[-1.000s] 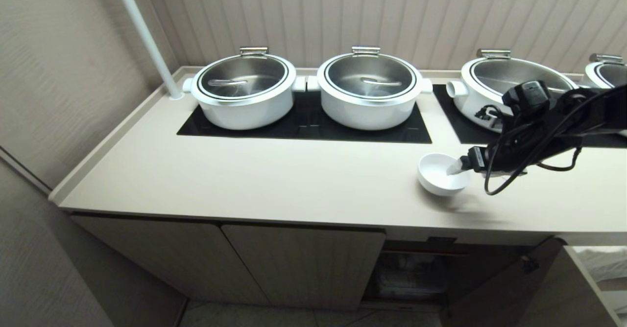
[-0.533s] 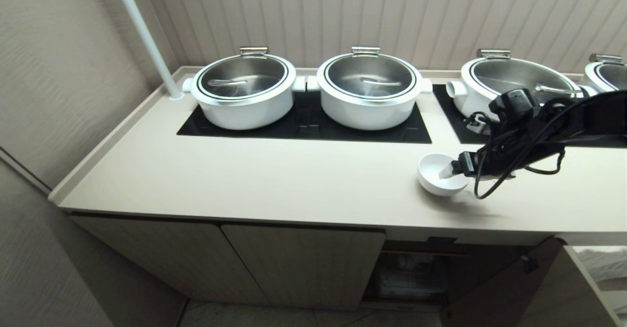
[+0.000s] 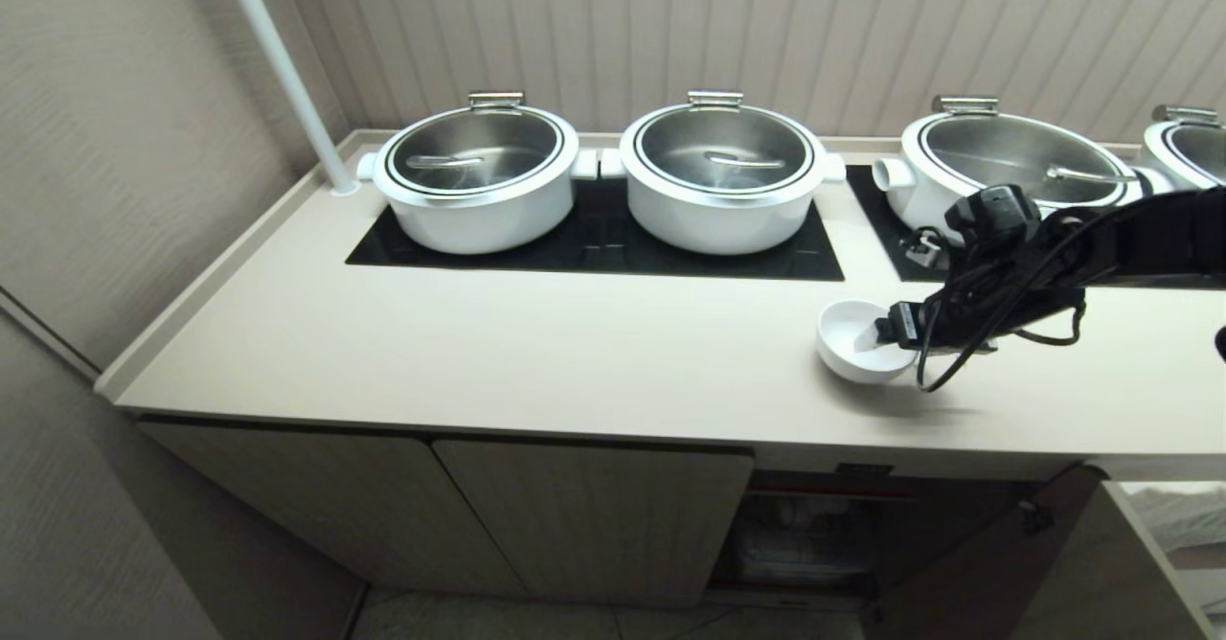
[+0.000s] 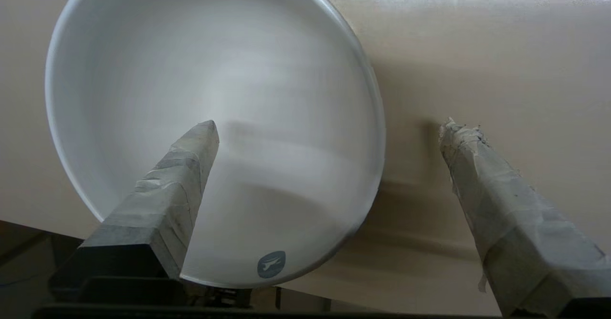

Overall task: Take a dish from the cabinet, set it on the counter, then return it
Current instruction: Pick up the bowl from the table

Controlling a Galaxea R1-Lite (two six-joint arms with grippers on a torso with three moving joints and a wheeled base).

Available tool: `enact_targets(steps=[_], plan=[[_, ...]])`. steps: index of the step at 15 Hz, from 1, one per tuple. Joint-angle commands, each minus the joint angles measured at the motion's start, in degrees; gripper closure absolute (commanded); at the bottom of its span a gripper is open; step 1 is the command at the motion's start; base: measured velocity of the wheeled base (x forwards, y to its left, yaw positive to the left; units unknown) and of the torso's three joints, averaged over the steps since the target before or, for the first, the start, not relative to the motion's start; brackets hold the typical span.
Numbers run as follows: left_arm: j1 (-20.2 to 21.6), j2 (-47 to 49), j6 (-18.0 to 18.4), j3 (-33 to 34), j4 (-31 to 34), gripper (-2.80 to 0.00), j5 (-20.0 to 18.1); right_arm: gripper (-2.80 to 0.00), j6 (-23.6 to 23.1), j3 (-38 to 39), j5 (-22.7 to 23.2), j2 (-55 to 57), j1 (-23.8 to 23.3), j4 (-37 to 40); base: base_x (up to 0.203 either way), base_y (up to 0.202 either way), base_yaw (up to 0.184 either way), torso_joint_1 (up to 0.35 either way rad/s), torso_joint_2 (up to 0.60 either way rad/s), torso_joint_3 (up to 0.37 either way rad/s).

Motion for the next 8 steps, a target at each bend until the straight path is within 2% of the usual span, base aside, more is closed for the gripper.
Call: enact_targets(steps=[1,8], plan=[[0.0,0.0,0.0,0.0,0.0,0.0,0.0,-2.8,0.0,0.0,0.1,0.9,0.0,0.1,0.0,0.0,0.0,0.0,0.0,0.0],[0.0,0.0,0.0,0.0,0.0,0.0,0.1,-2.8,0.1,0.0,0.1,1.6,0.0,0.0,0.0,0.0,0.0,0.0,0.0,0.0]])
